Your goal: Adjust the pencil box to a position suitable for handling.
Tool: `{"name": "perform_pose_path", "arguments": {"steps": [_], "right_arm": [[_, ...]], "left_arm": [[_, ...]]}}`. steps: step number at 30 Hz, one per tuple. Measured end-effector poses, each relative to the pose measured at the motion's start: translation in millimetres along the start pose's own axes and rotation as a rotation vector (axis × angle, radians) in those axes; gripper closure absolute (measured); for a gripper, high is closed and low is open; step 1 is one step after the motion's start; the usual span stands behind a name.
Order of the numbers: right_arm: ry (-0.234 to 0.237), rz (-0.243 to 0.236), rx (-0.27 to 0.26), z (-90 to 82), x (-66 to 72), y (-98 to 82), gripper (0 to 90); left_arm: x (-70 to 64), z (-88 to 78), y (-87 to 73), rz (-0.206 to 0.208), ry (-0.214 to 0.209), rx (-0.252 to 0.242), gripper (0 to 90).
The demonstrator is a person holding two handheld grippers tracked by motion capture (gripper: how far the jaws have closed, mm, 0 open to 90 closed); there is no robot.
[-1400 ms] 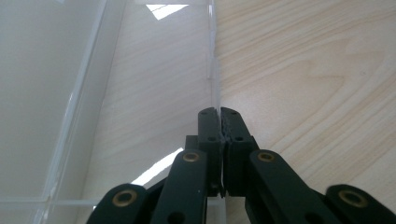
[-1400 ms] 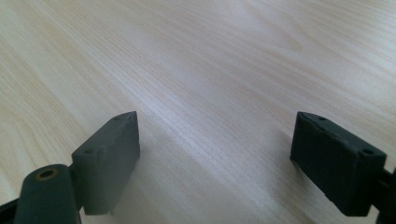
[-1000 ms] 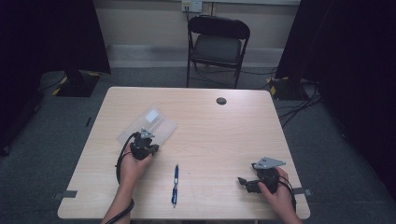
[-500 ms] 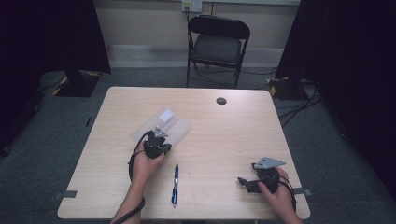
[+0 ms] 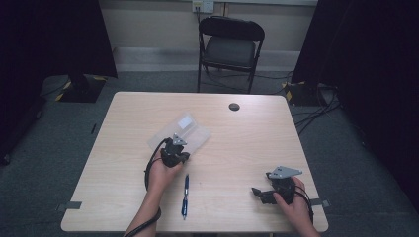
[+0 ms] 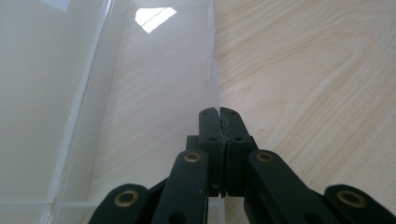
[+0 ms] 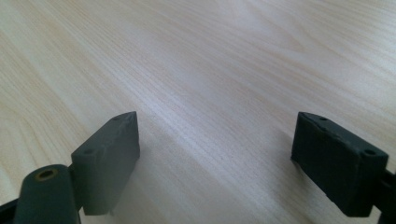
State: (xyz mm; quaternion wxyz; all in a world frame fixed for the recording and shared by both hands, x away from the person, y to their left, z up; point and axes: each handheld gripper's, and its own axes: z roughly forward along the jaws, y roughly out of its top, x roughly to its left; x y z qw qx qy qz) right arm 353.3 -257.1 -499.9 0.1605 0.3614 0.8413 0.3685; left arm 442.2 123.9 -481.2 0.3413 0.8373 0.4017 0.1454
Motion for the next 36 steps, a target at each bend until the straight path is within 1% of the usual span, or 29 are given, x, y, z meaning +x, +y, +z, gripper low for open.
{"name": "perform_pose_path", "arguments": {"steps": [2, 3, 4, 5, 6, 8, 9, 10, 13, 14, 15, 17, 18, 19, 20, 21, 22, 23, 24, 26, 27, 29, 30, 31, 32, 33, 34, 35, 36], "right_arm": [[0.000, 0.000, 0.000, 0.0, 0.0, 0.0, 14.4], [0.000, 0.000, 0.000, 0.0, 0.0, 0.0, 14.4], [-0.001, -0.001, 0.000, 0.1, 0.0, 0.0, 14.4], [-0.001, -0.001, 0.000, 0.1, 0.0, 0.0, 14.4], [0.000, 0.000, 0.000, 0.0, 0.0, 0.0, 14.4], [0.000, 0.000, 0.000, 0.0, 0.0, 0.0, 14.3], [0.000, 0.000, 0.000, 0.0, 0.0, 0.0, 14.4], [0.000, 0.000, 0.000, 0.0, 0.1, 0.0, 14.3], [0.000, 0.000, 0.000, 0.0, 0.0, 0.0, 14.3], [-0.001, -0.001, 0.000, 0.1, 0.0, 0.0, 14.4], [0.000, 0.000, 0.000, 0.0, 0.0, 0.0, 14.3], [0.000, 0.000, 0.000, 0.0, 0.0, 0.0, 14.3], [-0.001, -0.001, 0.000, 0.1, 0.0, 0.0, 14.4], [-0.001, -0.001, 0.000, 0.1, 0.0, 0.0, 14.4], [-0.001, -0.001, 0.000, 0.1, 0.0, 0.0, 14.4], [-0.001, -0.001, 0.000, 0.1, 0.0, 0.0, 14.4], [0.000, 0.000, 0.000, 0.0, 0.0, 0.0, 14.3], [0.000, 0.000, 0.000, 0.0, 0.0, 0.0, 14.3], [0.000, 0.000, 0.000, 0.0, 0.0, 0.0, 14.4], [-0.001, -0.001, 0.000, 0.1, 0.0, 0.0, 14.4], [0.000, 0.000, 0.000, 0.0, 0.0, 0.0, 14.3], [0.000, 0.000, 0.000, 0.0, 0.0, 0.0, 14.4], [0.000, -0.001, 0.000, 0.1, 0.0, 0.0, 14.3], [0.000, -0.001, 0.000, 0.1, 0.0, 0.0, 14.3], [0.000, -0.001, 0.000, 0.1, 0.0, 0.0, 14.3], [0.000, -0.001, 0.000, 0.1, 0.0, 0.0, 14.3], [0.000, -0.001, 0.000, 0.1, 0.0, 0.0, 14.3], [0.000, 0.000, 0.000, 0.0, 0.0, 0.0, 14.4], [-0.001, -0.001, -0.001, 0.1, 0.0, 0.0, 14.3]], "left_arm": [[-0.3, 0.6, -0.1, 0.001, -0.007, 0.000, 88.9], [-0.5, 1.0, -0.2, 0.008, 0.001, -0.002, 88.9], [-1.2, 1.9, -0.8, 0.008, -0.013, 0.005, 88.7], [-1.2, 1.9, -0.8, 0.008, -0.013, 0.005, 88.5], [-1.1, 1.9, -1.3, 0.004, -0.017, 0.014, 88.3], [-1.1, 3.0, -1.8, 0.005, -0.016, 0.005, 88.1], [-1.3, 3.7, -2.3, -0.004, -0.020, 0.005, 87.8], [0.7, 3.5, -2.0, 0.019, -0.020, 0.006, 87.1], [1.0, 4.4, -1.9, 0.024, -0.021, 0.002, 86.9], [0.5, 4.1, -1.6, 0.018, -0.031, 0.006, 86.6], [1.2, 3.5, -1.0, 0.028, -0.031, 0.018, 86.6], [0.5, 4.2, -1.2, 0.017, -0.031, 0.010, 86.3], [-0.4, 3.8, -1.1, 0.005, -0.029, 0.015, 85.5], [-0.4, 3.8, -1.1, 0.005, -0.029, 0.015, 85.1], [0.6, 3.5, -0.8, 0.020, -0.032, 0.018, 84.0], [-0.1, 3.6, -1.2, 0.016, -0.029, 0.014, 84.0], [0.6, 3.8, -1.6, 0.014, -0.041, 0.006, 84.0], [0.6, 3.8, -1.6, 0.014, -0.041, 0.006, 84.0], [0.5, 3.7, -1.7, 0.018, -0.032, 0.007, 83.9], [1.4, 2.9, -1.5, 0.022, -0.039, 0.015, 83.4], [1.1, 2.6, -1.5, 0.026, -0.022, 0.016, 82.6], [1.3, 2.6, -1.7, 0.026, -0.023, 0.012, 79.4], [-0.2, 2.8, -2.3, -0.003, -0.021, 0.008, 76.0], [-0.2, 2.8, -2.3, -0.003, -0.021, 0.008, 73.1], [0.2, 2.1, -2.3, -0.001, -0.022, 0.009, 73.1], [1.3, -0.5, -1.5, 0.003, -0.015, 0.001, 66.8], [1.3, -0.5, -1.5, 0.003, -0.015, 0.001, 63.1], [1.0, -2.2, -1.7, -0.015, -0.013, -0.001, 63.1], [0.3, -3.9, -1.7, -0.027, -0.011, -0.009, 56.3]]}}
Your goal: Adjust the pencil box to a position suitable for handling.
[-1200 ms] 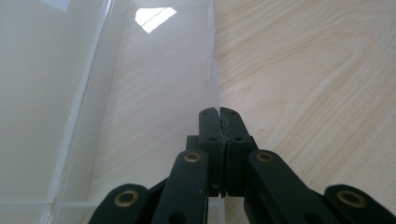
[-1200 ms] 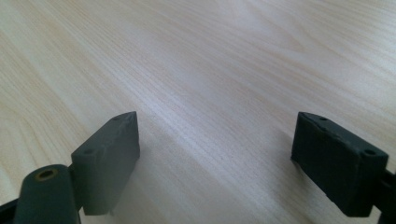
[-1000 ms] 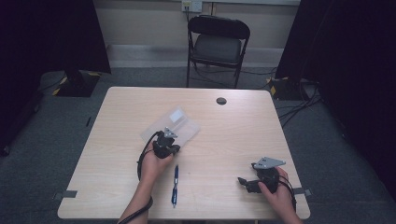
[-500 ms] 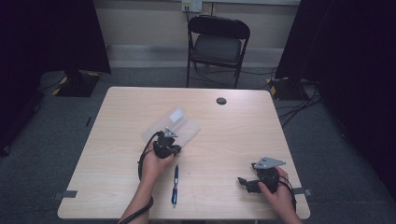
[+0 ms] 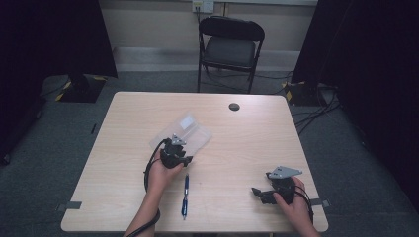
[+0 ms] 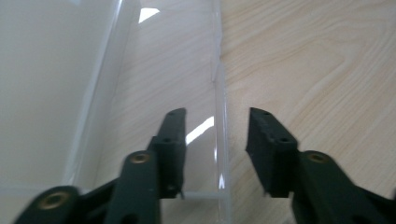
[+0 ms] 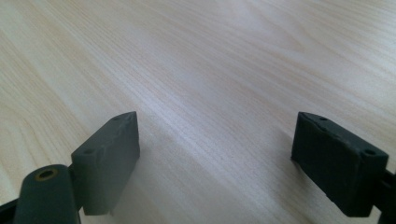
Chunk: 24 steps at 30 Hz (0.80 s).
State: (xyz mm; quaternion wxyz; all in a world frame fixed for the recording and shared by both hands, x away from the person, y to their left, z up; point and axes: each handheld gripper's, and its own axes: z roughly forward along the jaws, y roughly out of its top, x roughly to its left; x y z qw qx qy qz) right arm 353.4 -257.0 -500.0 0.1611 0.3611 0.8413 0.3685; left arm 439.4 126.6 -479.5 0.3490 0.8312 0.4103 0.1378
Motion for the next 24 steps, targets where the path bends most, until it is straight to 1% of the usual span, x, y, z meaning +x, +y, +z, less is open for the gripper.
{"name": "perform_pose_path", "arguments": {"steps": [1, 2, 3, 4, 5, 6, 7, 9, 10, 11, 13, 14, 15, 16, 17, 18, 21, 22, 24], "right_arm": [[0.000, 0.000, 0.000, 0.0, 0.0, 0.0, 14.4], [0.001, 0.001, 0.001, -0.1, 0.0, 0.0, 14.4], [0.000, 0.000, 0.000, 0.0, 0.0, 0.0, 14.3], [0.000, 0.000, 0.000, 0.0, 0.0, 0.0, 14.3], [0.001, 0.001, 0.001, -0.1, 0.0, 0.0, 14.4], [0.001, 0.001, 0.001, -0.1, 0.0, 0.0, 14.4], [0.001, 0.001, 0.001, -0.1, 0.0, 0.0, 14.4], [0.000, 0.000, 0.000, 0.0, 0.0, 0.0, 14.4], [0.001, 0.001, 0.001, -0.1, 0.0, 0.0, 14.3], [0.001, 0.001, 0.001, -0.1, 0.0, 0.0, 14.3], [0.000, 0.000, 0.000, 0.0, 0.0, 0.0, 14.3], [0.001, 0.001, 0.001, -0.1, 0.1, 0.0, 14.3], [0.001, 0.001, 0.001, -0.1, 0.1, 0.0, 14.3], [0.001, 0.001, 0.001, -0.1, 0.1, 0.0, 14.4], [0.001, 0.001, 0.001, -0.1, 0.1, 0.0, 14.4], [0.000, 0.000, 0.001, 0.0, 0.1, 0.0, 14.3], [0.001, 0.001, 0.000, 0.0, 0.1, 0.0, 14.3], [0.001, 0.001, 0.000, 0.0, 0.1, 0.0, 14.3], [0.000, 0.000, 0.001, 0.0, 0.1, 0.0, 14.3]], "left_arm": [[-0.4, -5.2, 0.7, 0.001, 0.015, -0.002, 51.1], [-0.4, -5.2, 0.7, 0.001, 0.015, -0.002, 47.8], [-1.7, -12.1, 0.8, 0.014, 0.012, -0.010, 45.7], [-5.2, -14.6, -0.5, -0.009, 0.024, -0.030, 42.2], [-5.1, -18.6, -0.5, 0.007, 0.025, -0.020, 38.1], [-5.1, -18.6, -0.5, 0.007, 0.025, -0.020, 34.7], [-7.5, -23.1, -2.5, 0.001, 0.025, -0.028, 32.5], [-11.4, -31.3, -7.1, 0.016, 0.017, -0.032, 32.8], [-17.6, -38.3, -13.3, 0.018, 0.017, -0.034, 32.6], [-17.6, -38.3, -13.3, 0.018, 0.017, -0.034, 31.7], [-24.0, -44.5, -19.8, 0.015, 0.009, -0.033, 30.4], [-30.4, -49.4, -26.7, 0.023, 0.010, -0.035, 30.2], [-30.4, -49.4, -26.7, 0.023, 0.010, -0.035, 29.9], [-33.4, -51.3, -30.2, 0.023, 0.004, -0.039, 29.7], [-35.7, -53.7, -33.1, 0.031, 0.009, -0.035, 29.7], [-39.5, -55.9, -36.7, 0.024, -0.002, -0.036, 29.4], [-48.0, -59.4, -43.0, 0.030, -0.001, -0.037, 29.3], [-50.8, -59.5, -45.3, 0.031, -0.005, -0.029, 29.6], [-56.5, -58.5, -50.5, 0.016, -0.020, -0.017, 30.5]]}}
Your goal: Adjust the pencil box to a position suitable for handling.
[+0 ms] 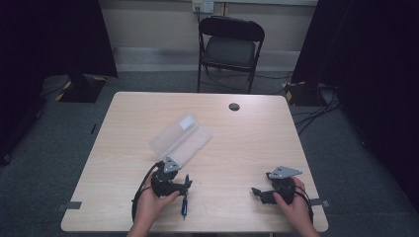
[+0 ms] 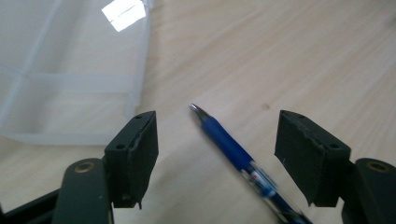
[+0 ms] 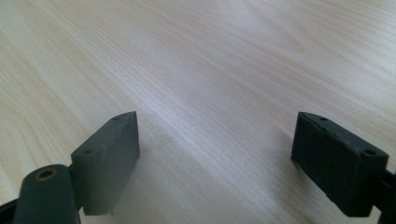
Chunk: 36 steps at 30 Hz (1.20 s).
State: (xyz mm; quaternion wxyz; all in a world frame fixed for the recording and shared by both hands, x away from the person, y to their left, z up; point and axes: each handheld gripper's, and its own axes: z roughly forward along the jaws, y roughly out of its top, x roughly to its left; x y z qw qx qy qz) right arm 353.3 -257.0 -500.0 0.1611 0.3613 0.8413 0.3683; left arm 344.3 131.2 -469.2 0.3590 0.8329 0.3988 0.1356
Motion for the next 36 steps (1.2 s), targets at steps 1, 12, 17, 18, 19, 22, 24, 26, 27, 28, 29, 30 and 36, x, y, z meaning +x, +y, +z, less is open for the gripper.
{"name": "perform_pose_path", "arguments": {"steps": [1, 12, 17, 18, 19, 22, 24, 26, 27, 28, 29, 30, 36], "right_arm": [[0.000, 0.000, 0.000, 0.1, 0.0, 0.0, 14.3], [0.000, 0.000, 0.000, 0.0, 0.0, 0.0, 14.4], [0.001, 0.001, 0.000, -0.1, 0.0, 0.1, 14.3], [0.001, 0.000, 0.000, 0.0, -0.1, 0.1, 14.3], [0.001, 0.001, 0.000, -0.1, 0.0, 0.1, 14.3], [0.001, 0.001, 0.000, 0.0, -0.1, 0.0, 14.3], [0.001, 0.000, 0.000, 0.0, -0.1, 0.1, 14.3], [0.001, 0.001, 0.000, -0.1, -0.1, 0.1, 14.3], [0.001, 0.001, 0.000, 0.0, 0.0, 0.1, 14.3], [0.001, 0.001, 0.000, 0.0, 0.0, 0.1, 14.3], [0.001, -0.001, 0.000, 0.0, -0.1, 0.0, 14.3], [0.001, -0.001, 0.000, 0.0, -0.1, 0.0, 14.3], [0.001, 0.000, 0.000, 0.0, -0.1, 0.0, 14.3]], "left_arm": [[-0.8, 0.9, -1.5, 0.007, -0.002, 0.004, 31.9], [-4.6, 10.4, -14.5, -0.016, -0.031, 0.029, 48.0], [-10.7, 13.8, -8.9, 0.058, -0.029, 0.055, 65.6], [-10.5, 13.7, -7.0, 0.064, -0.030, 0.072, 66.6], [-9.9, 14.5, -5.3, 0.059, -0.038, 0.073, 68.0], [-6.9, 19.5, -1.9, 0.085, -0.058, 0.066, 78.7], [-6.5, 22.6, 1.0, 0.090, -0.066, 0.064, 79.0], [-6.9, 24.1, 2.3, 0.084, -0.072, 0.064, 78.9], [-6.9, 25.3, 3.3, 0.090, -0.072, 0.061, 79.0], [-7.0, 26.3, 4.0, 0.091, -0.077, 0.059, 79.0], [-6.8, 26.8, 4.4, 0.089, -0.079, 0.059, 78.9], [-6.6, 27.2, 4.5, 0.083, -0.084, 0.056, 78.9], [-5.1, 23.7, 2.5, 0.054, -0.072, 0.038, 57.3]]}}
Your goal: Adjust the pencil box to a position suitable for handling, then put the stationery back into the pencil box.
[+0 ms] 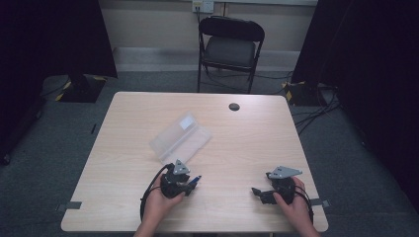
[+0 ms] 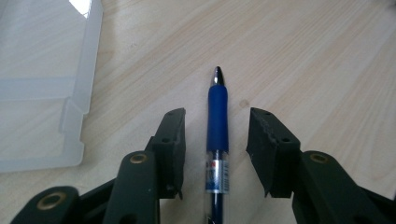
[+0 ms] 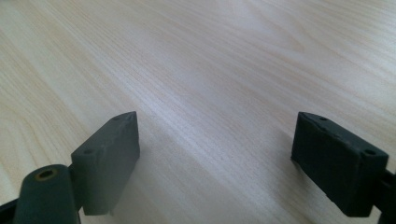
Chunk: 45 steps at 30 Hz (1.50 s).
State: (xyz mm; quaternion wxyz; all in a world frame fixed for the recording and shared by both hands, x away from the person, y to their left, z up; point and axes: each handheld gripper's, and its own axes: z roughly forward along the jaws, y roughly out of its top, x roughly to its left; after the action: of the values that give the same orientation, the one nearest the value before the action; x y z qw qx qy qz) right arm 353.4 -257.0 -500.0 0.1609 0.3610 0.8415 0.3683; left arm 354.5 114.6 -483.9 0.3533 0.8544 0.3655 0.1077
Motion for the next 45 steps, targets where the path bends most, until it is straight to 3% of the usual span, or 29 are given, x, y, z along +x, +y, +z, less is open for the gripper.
{"name": "perform_pose_path", "arguments": {"steps": [2, 12, 24, 30, 38, 40, 41, 43, 45], "right_arm": [[0.000, 0.000, 0.000, 0.0, 0.0, 0.0, 14.3], [0.000, 0.001, 0.000, 0.0, 0.1, 0.0, 14.3], [0.001, 0.001, 0.000, -0.1, 0.0, 0.0, 14.3], [0.000, 0.001, 0.000, -0.1, 0.1, 0.0, 14.3], [0.000, 0.002, 0.000, -0.1, 0.1, 0.0, 14.3], [0.000, 0.000, 0.000, 0.0, 0.0, 0.0, 14.3], [0.000, 0.000, 0.000, 0.0, 0.0, 0.0, 14.3], [0.000, 0.001, 0.000, -0.1, 0.0, 0.0, 14.3], [0.000, 0.001, 0.000, -0.1, 0.0, 0.0, 14.3]], "left_arm": [[-0.5, -2.3, -2.3, -0.016, -0.005, -0.004, 57.3], [-4.1, -11.5, -15.0, -0.008, 0.005, 0.009, 58.9], [-1.6, -19.1, -23.2, 0.035, 0.032, 0.010, 67.2], [-2.0, -19.1, -22.8, 0.017, 0.042, 0.016, 72.4], [-2.6, -18.7, -23.5, 0.028, 0.046, 0.005, 74.7], [-3.6, -19.5, -22.3, 0.041, 0.055, 0.015, 76.7], [-5.9, -19.1, -22.3, 0.018, 0.056, 0.016, 76.7], [-7.4, -18.9, -20.7, 0.041, 0.063, 0.031, 78.9], [-7.7, -18.5, -19.7, 0.027, 0.055, 0.035, 79.4]]}}
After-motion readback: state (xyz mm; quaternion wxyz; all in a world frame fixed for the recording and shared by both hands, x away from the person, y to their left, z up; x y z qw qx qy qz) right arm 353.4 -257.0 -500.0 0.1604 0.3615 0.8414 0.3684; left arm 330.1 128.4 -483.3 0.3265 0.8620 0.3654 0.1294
